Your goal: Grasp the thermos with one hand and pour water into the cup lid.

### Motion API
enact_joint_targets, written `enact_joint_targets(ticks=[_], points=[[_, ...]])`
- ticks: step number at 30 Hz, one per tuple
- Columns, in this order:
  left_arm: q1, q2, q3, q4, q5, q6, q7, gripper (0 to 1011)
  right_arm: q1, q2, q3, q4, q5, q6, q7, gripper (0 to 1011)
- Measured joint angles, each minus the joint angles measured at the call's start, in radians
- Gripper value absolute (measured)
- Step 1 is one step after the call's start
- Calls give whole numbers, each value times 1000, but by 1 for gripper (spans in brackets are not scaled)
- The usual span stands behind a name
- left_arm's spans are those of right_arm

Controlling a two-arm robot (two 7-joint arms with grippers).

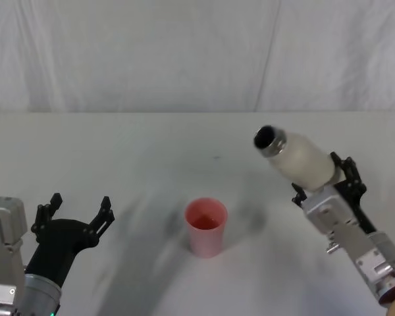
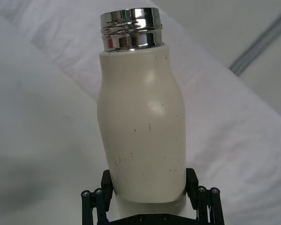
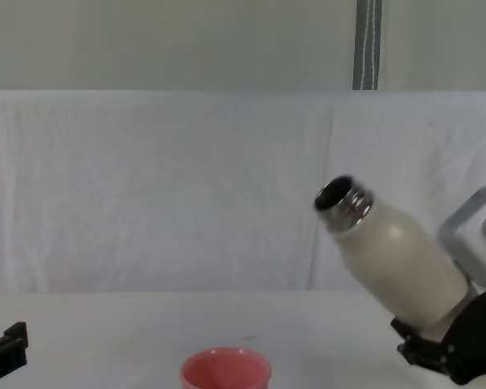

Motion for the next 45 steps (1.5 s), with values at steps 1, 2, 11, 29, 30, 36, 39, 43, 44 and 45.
enact_joint_targets(ticks=[1,2,11,29,30,36,39,43,44,45], points=[[0,0,0,0,0,0,0,1001,1,2,-5,3,-13,-3,-3,960],[0,0,0,0,0,0,0,1001,1,6,-11,7,-34,-8,-6,961],[0,0,0,0,0,0,0,1001,5,19,-45,44,-129,-40,-25,961],[0,0,0,0,0,0,0,1001,7,32,-77,71,-288,-10,-120,961],[0,0,0,0,0,0,0,1001,7,32,-77,72,-293,-9,-122,961],[0,0,0,0,0,0,0,1001,14,39,-85,73,-318,-3,-130,961],[0,0,0,0,0,0,0,1001,18,44,-89,73,-329,-1,-130,961],[0,0,0,0,0,0,0,1001,24,51,-95,71,-340,1,-128,961],[0,0,0,0,0,0,0,1001,27,54,-98,70,-344,2,-124,961],[0,0,0,0,0,0,0,1001,30,58,-100,69,-347,2,-121,961]])
